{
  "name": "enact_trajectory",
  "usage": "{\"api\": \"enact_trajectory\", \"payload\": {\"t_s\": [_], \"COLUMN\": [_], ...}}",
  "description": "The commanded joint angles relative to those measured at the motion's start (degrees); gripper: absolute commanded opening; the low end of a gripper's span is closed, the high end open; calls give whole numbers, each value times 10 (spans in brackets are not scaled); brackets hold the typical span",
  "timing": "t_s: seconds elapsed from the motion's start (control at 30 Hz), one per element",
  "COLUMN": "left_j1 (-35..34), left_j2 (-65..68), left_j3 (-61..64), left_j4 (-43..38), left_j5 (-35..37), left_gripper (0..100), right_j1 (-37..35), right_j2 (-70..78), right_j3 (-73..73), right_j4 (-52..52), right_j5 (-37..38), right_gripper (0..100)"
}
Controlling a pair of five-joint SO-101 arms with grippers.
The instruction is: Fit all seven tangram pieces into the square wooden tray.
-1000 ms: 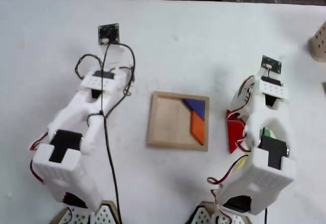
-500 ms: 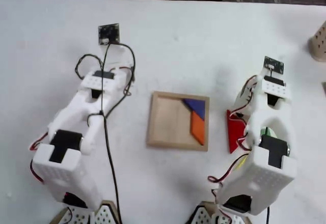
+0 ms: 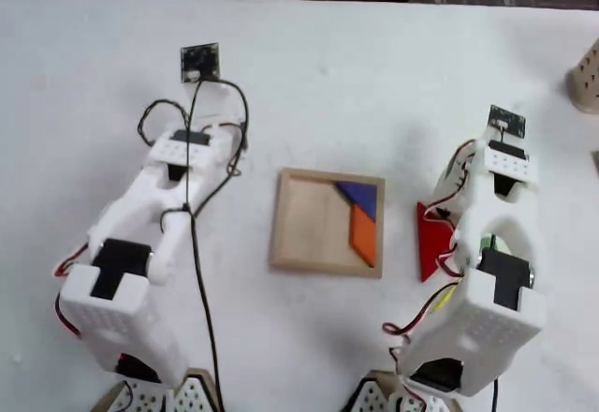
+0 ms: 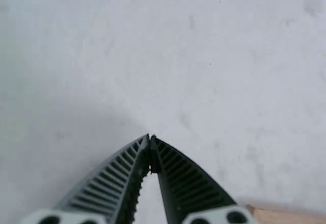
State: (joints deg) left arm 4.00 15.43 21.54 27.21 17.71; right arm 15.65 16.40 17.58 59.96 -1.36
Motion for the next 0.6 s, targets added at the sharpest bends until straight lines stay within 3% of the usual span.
{"api": "enact_trajectory", "payload": {"t_s": [0.0, 0.33, 0.57], "left_j1": [0, 0, 0], "left_j2": [-5, -5, -5], "left_j3": [-32, -32, -32], "left_j4": [4, 4, 4], "left_j5": [-4, -4, -4], "left_gripper": [23, 23, 23], "right_j1": [-5, 33, 70], "right_j2": [-2, -2, 1], "right_j3": [-7, -43, -86], "right_j4": [2, 5, 11], "right_j5": [6, 11, 66], "right_gripper": [32, 19, 19]}}
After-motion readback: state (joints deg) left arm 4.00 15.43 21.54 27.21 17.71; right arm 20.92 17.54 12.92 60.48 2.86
